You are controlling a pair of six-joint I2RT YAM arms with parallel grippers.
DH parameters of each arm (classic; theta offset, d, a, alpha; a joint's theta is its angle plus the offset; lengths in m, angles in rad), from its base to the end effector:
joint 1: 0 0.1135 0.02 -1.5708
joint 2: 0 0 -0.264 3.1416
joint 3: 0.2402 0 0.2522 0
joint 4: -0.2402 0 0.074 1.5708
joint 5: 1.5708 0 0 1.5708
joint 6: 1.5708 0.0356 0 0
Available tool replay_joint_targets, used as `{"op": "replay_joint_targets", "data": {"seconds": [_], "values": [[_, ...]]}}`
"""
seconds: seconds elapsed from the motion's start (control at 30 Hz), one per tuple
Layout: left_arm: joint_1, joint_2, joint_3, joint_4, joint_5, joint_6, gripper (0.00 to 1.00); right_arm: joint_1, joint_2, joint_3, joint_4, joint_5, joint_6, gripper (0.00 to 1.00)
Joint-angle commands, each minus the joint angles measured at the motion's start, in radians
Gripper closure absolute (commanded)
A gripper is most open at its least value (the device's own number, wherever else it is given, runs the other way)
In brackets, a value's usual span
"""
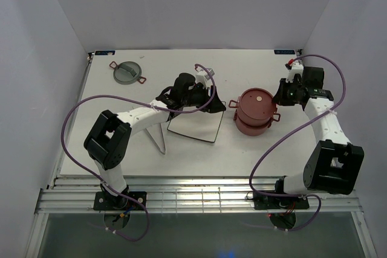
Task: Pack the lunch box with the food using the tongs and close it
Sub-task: Place the packing box into the packing box.
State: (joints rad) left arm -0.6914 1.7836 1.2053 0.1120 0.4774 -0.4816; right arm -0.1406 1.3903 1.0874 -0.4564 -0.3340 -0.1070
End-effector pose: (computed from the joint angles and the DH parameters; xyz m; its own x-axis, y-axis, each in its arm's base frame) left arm 0.3039 -0.2728 0.2404 -0.7157 0.0583 -0.6960 0.6217 0.5072 -0.5968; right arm 0.3010 -0.0308 0.2833 -0.6667 -0.0075 -0.7453 -0.1752 0.9735 0.1469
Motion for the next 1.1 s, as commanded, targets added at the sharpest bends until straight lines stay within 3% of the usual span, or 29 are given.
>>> {"op": "replay_joint_targets", "data": {"seconds": [0.0, 0.57, 0.63, 0.77, 1.07], "values": [[-0.007, -0.05, 0.027, -0.005, -0.013, 0.018, 0.36, -0.011, 0.012, 0.065, -0.037, -0.031, -0.036, 0.92], [-0.007, -0.046, 0.023, 0.008, -0.01, 0.012, 0.36, -0.011, 0.044, 0.086, -0.082, -0.019, -0.091, 0.91], [-0.007, -0.046, 0.023, 0.006, -0.01, 0.012, 0.36, -0.011, 0.05, 0.097, -0.082, -0.002, -0.092, 0.87], [-0.005, -0.046, 0.028, 0.003, -0.014, 0.015, 0.36, -0.011, 0.068, 0.126, -0.093, 0.001, -0.083, 0.66], [-0.007, -0.01, 0.072, 0.002, -0.014, 0.008, 0.36, -0.011, 0.055, 0.155, -0.088, 0.013, 0.007, 0.54]]}}
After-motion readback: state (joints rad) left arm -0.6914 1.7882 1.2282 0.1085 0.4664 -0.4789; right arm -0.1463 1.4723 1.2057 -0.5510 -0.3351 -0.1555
